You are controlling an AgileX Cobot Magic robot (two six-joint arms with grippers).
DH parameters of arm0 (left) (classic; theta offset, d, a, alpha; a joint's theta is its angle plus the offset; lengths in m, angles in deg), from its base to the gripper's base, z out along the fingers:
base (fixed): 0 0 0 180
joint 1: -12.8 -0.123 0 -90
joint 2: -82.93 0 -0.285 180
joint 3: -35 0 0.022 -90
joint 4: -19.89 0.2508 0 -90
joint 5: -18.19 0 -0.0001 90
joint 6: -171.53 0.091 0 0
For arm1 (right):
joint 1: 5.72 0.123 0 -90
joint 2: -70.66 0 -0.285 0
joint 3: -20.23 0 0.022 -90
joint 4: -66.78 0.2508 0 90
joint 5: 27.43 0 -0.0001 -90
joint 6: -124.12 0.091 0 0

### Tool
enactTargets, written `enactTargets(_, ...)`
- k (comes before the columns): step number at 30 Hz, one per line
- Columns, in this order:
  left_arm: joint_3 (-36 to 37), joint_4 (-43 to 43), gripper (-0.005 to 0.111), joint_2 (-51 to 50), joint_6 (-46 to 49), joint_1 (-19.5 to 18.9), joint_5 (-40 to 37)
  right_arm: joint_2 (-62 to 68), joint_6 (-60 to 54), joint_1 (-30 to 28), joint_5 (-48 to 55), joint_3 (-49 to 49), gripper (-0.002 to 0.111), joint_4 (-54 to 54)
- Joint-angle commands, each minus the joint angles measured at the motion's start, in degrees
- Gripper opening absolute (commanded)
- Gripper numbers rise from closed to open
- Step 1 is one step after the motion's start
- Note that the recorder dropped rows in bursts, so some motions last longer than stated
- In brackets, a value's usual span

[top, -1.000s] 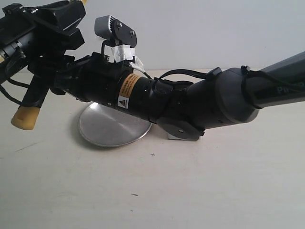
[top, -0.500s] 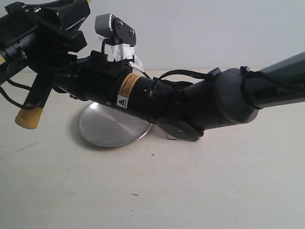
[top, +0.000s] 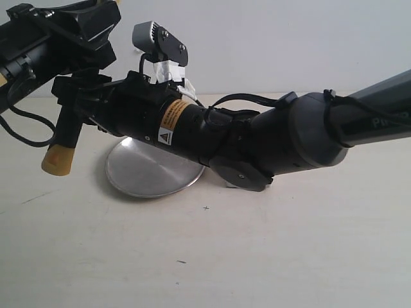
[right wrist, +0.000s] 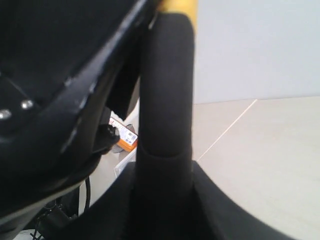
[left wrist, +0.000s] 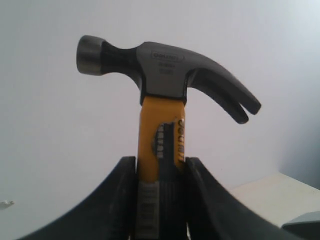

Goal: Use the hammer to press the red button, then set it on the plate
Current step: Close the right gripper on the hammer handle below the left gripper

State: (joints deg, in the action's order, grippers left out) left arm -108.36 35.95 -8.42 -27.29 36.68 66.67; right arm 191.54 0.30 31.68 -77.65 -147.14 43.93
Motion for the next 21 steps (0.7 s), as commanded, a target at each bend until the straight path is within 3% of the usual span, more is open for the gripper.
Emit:
enactTargets(1, -0.7, -0.4, 0.0, 0.5, -0.9, 0.0, 2.2, -0.2, -0.6, -0.1, -0.9, -0.5, 0.0, 1.0)
enactTargets(4, -0.7, -0.4, 0.007, 0.5, -0.9, 0.0, 1.1, -0.2, -0.5, -0.1, -0.9, -0.5, 0.0, 0.4)
enactTargets(11, -0.7, -0.4, 0.052, 0.5, -0.8, 0.0, 0.9, -0.2, 0.4, -0.1, -0.7, -0.5, 0.0, 0.1)
enactTargets(13, -0.7, -0.4, 0.06, 0.5, -0.7, 0.0, 0.9, -0.2, 0.4, -0.1, -0.7, -0.5, 0.0, -0.2)
enactTargets(21, -0.7, -3.6, 0.065, 0.5, 2.3, 0.0, -0.2, -0.4, 0.4, -0.1, 0.9, -0.5, 0.0, -0.1)
